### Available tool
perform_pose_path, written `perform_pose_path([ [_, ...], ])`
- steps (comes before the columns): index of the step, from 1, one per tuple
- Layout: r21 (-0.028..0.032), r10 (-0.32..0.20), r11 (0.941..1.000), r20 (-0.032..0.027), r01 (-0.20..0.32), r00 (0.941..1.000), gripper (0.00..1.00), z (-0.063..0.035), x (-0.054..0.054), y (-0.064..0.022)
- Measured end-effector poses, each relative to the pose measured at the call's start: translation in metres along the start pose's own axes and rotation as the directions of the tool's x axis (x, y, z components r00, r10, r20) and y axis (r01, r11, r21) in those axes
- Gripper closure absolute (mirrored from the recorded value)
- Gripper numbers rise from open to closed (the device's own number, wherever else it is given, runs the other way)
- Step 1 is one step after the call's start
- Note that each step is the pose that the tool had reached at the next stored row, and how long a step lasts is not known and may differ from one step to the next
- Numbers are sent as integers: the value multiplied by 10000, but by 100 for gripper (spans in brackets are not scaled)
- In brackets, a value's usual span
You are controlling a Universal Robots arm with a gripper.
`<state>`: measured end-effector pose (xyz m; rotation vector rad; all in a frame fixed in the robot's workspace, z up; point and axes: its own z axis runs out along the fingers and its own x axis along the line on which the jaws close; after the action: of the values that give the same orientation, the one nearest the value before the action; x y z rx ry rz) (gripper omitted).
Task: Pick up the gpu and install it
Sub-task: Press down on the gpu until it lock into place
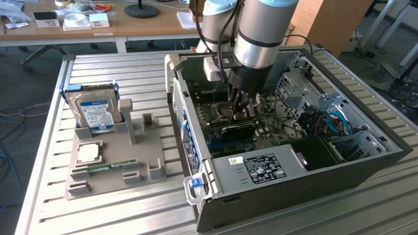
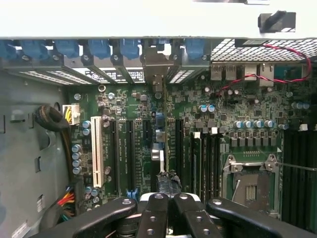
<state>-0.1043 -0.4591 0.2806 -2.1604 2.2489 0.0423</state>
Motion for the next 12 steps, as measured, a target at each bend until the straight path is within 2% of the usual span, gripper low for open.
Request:
perform_pose_path([
  [12, 0, 0, 10000, 1, 0, 10000, 89, 62, -6, 1],
])
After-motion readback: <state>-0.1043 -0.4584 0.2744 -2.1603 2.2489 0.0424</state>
